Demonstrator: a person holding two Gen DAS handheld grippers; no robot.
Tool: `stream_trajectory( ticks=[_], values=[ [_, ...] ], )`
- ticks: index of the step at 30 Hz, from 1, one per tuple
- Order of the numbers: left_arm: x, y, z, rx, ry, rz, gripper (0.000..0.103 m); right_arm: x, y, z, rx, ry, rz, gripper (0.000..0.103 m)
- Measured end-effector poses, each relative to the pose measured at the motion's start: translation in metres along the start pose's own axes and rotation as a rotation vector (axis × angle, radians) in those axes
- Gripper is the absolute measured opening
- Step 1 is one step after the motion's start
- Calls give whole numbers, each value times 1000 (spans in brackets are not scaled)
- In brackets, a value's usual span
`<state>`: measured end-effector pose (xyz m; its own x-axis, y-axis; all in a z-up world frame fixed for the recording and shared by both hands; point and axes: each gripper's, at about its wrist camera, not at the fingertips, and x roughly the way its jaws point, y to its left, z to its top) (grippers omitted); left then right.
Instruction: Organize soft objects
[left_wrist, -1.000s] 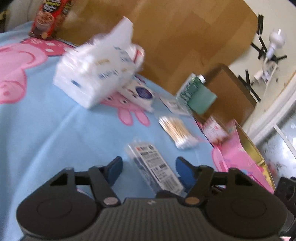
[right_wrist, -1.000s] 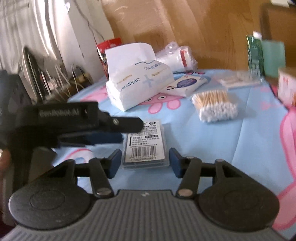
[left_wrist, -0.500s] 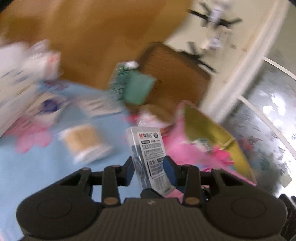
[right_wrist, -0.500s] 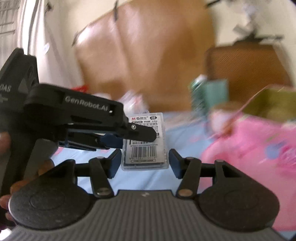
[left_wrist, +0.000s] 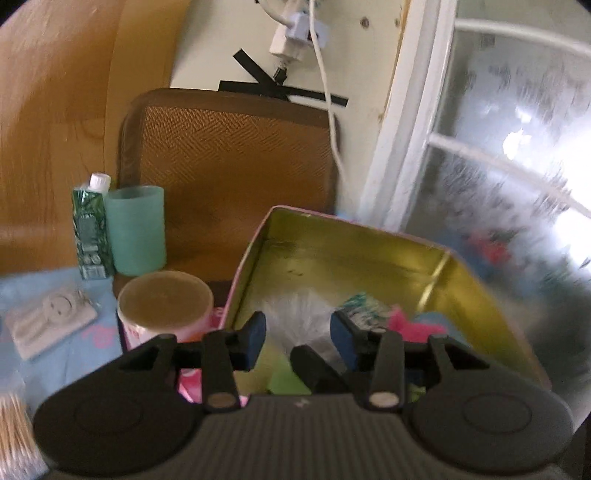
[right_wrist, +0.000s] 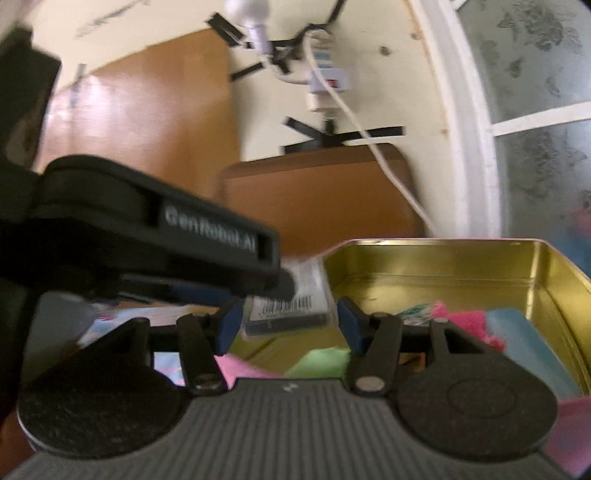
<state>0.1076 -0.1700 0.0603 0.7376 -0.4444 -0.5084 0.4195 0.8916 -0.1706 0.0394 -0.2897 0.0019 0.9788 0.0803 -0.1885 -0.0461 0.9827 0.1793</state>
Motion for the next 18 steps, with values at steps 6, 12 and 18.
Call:
stream_trajectory(
  ticks=[6, 12, 18],
  values=[
    [-8, 11, -17, -43, -12, -9, 43, -4, -5, -2, 16, 39, 54, 62],
    [-58, 42, -29, -114, -102, 2, 47, -12, 5, -6, -37, 21, 91, 60],
    [-119, 108, -64, -167, -131, 188, 47, -15, 2, -4, -2, -11, 77, 57]
  ],
)
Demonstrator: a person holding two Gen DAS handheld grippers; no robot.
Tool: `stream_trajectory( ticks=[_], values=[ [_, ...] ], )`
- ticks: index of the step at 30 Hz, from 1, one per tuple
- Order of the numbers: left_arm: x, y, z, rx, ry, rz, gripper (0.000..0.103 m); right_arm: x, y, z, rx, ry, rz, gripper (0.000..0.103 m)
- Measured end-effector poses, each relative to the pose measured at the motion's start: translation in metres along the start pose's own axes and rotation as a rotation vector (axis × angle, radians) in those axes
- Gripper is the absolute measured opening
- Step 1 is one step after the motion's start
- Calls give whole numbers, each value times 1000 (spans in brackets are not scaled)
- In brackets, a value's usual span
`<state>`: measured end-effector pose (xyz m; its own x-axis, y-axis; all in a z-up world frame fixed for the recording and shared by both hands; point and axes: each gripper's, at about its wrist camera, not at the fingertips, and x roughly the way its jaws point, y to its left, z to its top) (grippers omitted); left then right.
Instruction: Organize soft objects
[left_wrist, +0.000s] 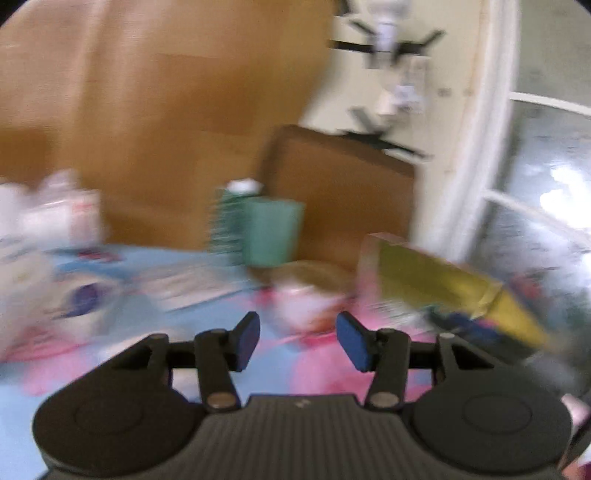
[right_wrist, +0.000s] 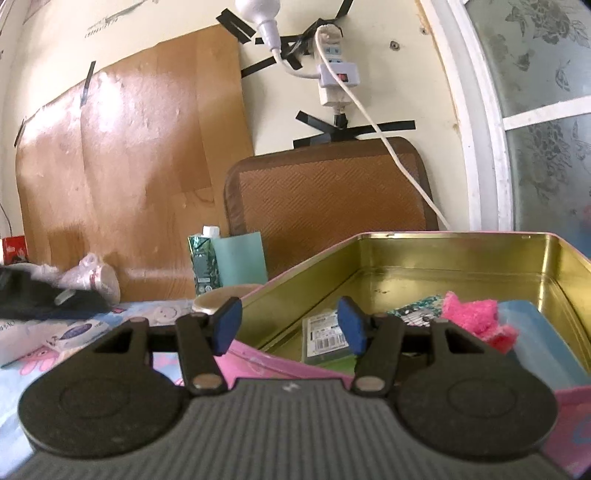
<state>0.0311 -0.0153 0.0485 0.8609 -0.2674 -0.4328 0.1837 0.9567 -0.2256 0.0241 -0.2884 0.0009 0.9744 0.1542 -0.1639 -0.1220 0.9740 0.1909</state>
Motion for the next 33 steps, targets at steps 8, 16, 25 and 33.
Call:
stream_trajectory(
  ticks=[8, 16, 25, 33],
  values=[
    [-26, 124, -28, -123, 95, 365, 47, 6, 51, 7, -66, 98, 226, 55],
    [-41, 173, -36, -316, 2, 293, 58, 65, 163, 4, -255, 339, 426, 55],
    [-50, 183, -40, -383, -51, 222, 60, 105, 262, -21, -614, 358, 449, 35],
    [-63, 182, -42, -394, -136, 236, 60, 106, 274, -43, -808, 355, 458, 4]
  ],
)
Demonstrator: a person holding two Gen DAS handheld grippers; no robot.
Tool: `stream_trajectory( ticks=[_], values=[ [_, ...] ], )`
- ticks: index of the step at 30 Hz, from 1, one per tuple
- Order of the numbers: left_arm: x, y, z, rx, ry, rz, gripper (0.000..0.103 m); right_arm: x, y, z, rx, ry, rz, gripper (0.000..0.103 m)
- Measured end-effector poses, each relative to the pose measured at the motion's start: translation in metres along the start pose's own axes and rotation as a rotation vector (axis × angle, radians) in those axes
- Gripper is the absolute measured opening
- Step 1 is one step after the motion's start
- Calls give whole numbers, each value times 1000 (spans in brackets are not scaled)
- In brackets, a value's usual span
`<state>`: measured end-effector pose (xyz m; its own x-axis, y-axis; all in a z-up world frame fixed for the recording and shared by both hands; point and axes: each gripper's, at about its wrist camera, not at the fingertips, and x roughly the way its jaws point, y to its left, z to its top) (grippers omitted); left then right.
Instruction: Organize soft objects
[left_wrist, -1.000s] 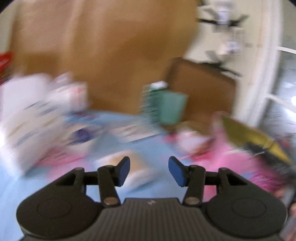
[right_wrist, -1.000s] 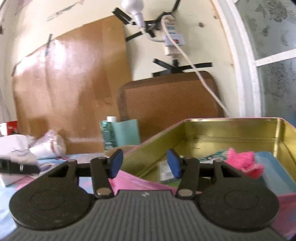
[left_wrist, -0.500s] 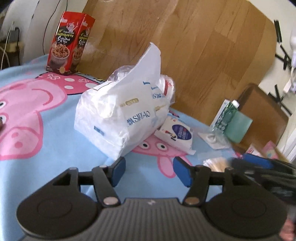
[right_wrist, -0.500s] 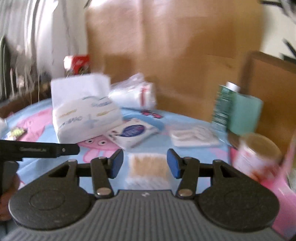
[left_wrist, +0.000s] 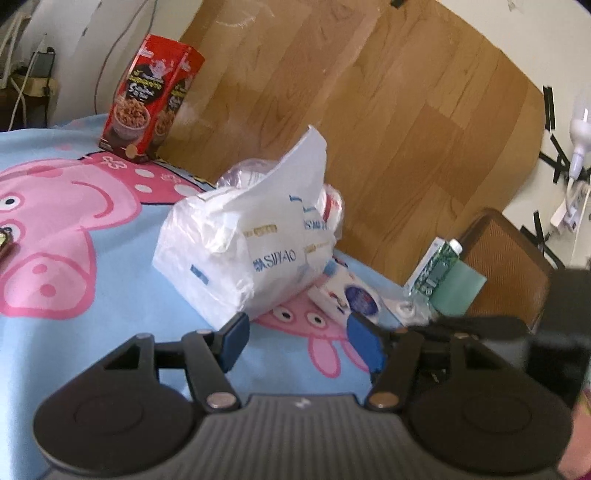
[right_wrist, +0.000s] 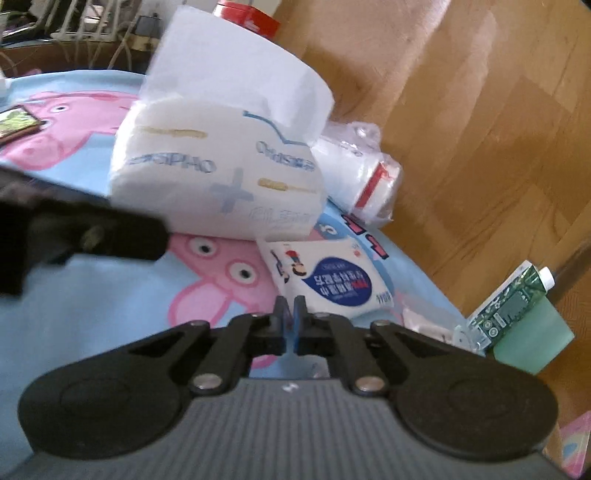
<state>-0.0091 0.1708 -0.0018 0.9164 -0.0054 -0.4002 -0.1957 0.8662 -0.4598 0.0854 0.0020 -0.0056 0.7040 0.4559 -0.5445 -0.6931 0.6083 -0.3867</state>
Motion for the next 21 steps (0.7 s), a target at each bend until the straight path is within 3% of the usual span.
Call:
stream_trajectory(
  ticks=[4, 8, 11, 14, 16, 18, 21],
  values=[
    [-3, 5, 2, -35, -19, 10, 68, -35, 15, -14, -20, -47, 88, 3],
    [0, 11, 4, -60, 1, -2, 68, -91, 33, -51, -73, -103, 184, 4],
    [2, 5, 2, -24, 13, 5, 68, -132, 36, -80, -63, -111, 241, 5],
    [4, -5, 0, 33, 21, 26, 68, -164, 27, -105, 16, -101, 266, 11],
    [6, -10, -2, 61, 37, 34, 68, -178, 19, -116, 114, -93, 278, 21],
    [7, -13, -2, 71, 61, 44, 68, -182, 9, -124, 219, -100, 293, 38],
    [5, -12, -5, 47, 103, 35, 68, -180, -10, -130, 379, -104, 288, 38]
  ],
)
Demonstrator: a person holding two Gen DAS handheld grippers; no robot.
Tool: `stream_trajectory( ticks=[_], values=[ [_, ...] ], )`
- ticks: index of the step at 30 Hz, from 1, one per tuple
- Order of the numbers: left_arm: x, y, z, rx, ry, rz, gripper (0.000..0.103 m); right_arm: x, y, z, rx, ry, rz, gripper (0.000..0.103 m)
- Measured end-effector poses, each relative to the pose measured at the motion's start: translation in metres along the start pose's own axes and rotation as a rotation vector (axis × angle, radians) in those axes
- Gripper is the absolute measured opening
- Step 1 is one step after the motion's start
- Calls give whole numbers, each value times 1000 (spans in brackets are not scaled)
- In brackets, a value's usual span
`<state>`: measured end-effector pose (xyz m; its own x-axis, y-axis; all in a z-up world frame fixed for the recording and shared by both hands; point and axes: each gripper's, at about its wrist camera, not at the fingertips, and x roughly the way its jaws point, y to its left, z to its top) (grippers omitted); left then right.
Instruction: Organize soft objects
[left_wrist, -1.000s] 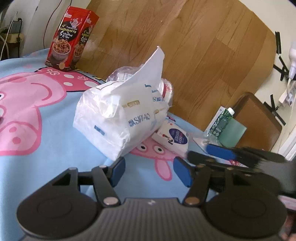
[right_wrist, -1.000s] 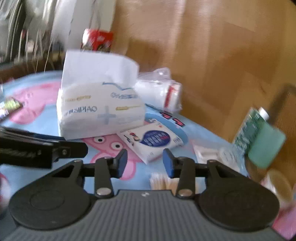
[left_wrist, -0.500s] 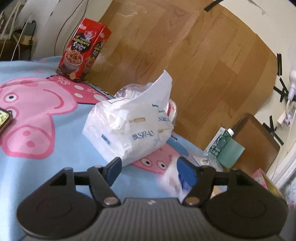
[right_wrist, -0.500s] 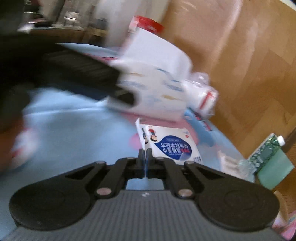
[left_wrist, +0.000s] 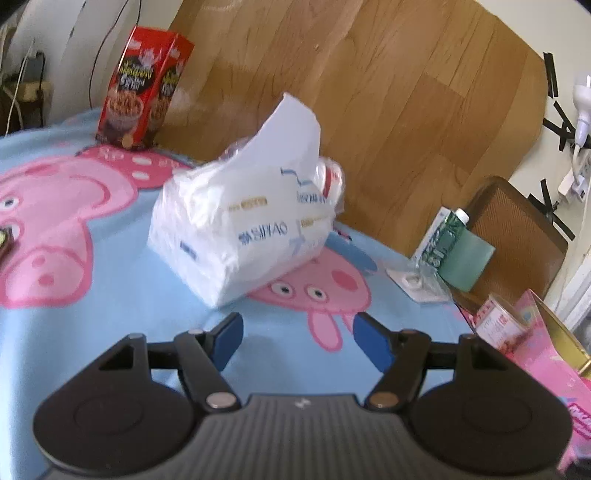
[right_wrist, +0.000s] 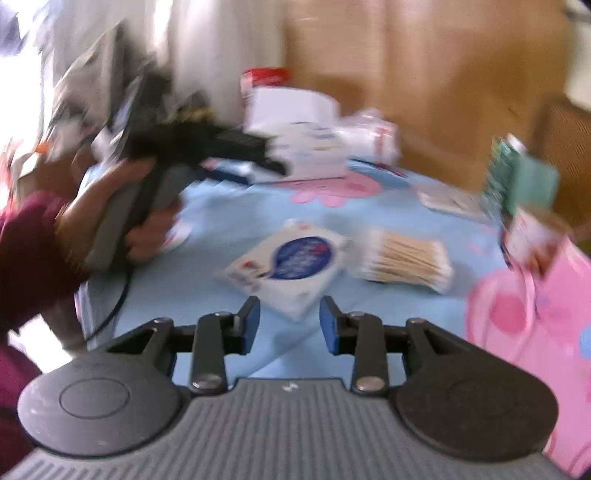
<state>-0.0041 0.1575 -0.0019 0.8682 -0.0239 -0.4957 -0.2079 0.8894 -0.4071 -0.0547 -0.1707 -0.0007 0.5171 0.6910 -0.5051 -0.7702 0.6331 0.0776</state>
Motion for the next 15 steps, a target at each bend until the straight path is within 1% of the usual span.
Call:
stream_trajectory(
  ticks=[2, 4, 5, 6, 8, 9, 11, 12, 13, 15],
  values=[
    [-5, 1, -5, -20, 24, -21, 68, 2, -20, 2, 122, -6, -7, 37],
    [-13, -2, -11, -11, 37, -33, 68, 9, -40, 4, 221, 4, -19, 27],
    [-16, -4, -14, -1, 47, -39, 68, 17, -49, 5, 261, 22, -34, 18],
    [-19, -7, -17, 10, 54, -44, 68, 23, -54, 5, 281, 36, -49, 12],
    [-23, -15, -23, 33, 68, -52, 68, 40, -56, 17, 275, 22, -80, 12],
    [-24, -18, -25, 38, 77, -60, 68, 50, -54, 23, 258, 9, -114, 15],
    [-24, -25, -27, 44, 97, -75, 68, 71, -49, 33, 210, -11, -200, 15],
    [-25, -28, -27, 49, 106, -80, 68, 83, -51, 37, 211, -10, -220, 16],
    [-26, -29, -27, 54, 112, -87, 68, 92, -53, 41, 245, -10, -221, 16],
    [-30, -31, -28, 62, 125, -104, 68, 95, -63, 44, 337, -27, -168, 17]
  ],
)
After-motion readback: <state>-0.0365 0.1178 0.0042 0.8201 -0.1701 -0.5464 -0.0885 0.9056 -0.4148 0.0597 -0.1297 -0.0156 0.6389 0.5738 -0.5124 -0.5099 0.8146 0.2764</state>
